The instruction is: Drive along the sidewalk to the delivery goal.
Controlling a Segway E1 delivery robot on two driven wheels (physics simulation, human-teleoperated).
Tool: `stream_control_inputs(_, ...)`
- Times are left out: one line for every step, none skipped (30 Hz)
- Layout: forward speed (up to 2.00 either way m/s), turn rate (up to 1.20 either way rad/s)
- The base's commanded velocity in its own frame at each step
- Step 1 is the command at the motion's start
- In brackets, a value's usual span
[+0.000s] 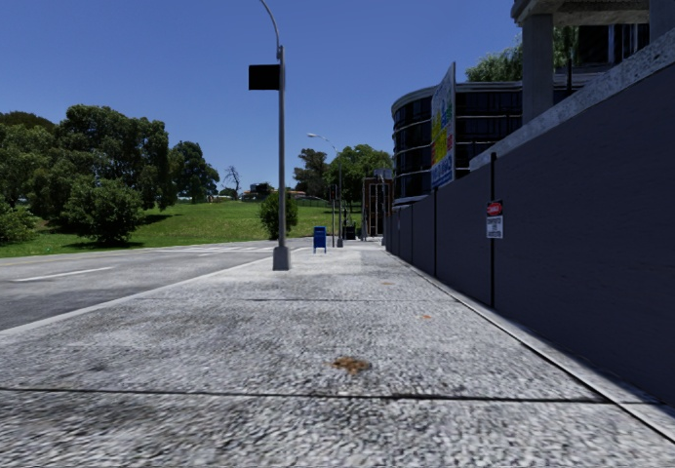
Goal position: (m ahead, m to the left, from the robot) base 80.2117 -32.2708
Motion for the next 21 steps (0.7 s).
stream_control_inputs(2.00, 0.00)
stream_control_inputs(2.00, 0.00)
stream_control_inputs(2.00, 0.00)
stream_control_inputs(2.00, 0.00)
stream_control_inputs(2.00, 0.00)
stream_control_inputs(2.00, 0.00)
stream_control_inputs(2.00, 0.00)
stream_control_inputs(2.00, 0.00)
stream_control_inputs(2.00, 0.00)
stream_control_inputs(2.00, 0.00)
stream_control_inputs(2.00, 0.00)
stream_control_inputs(2.00, 0.00)
stream_control_inputs(2.00, 0.00)
stream_control_inputs(2.00, 0.00)
stream_control_inputs(2.00, 0.00)
stream_control_inputs(2.00, 0.00)
stream_control_inputs(2.00, 0.00)
stream_control_inputs(2.00, 0.00)
stream_control_inputs(2.00, 0.00)
stream_control_inputs(2.00, 0.00)
stream_control_inputs(2.00, 0.00)
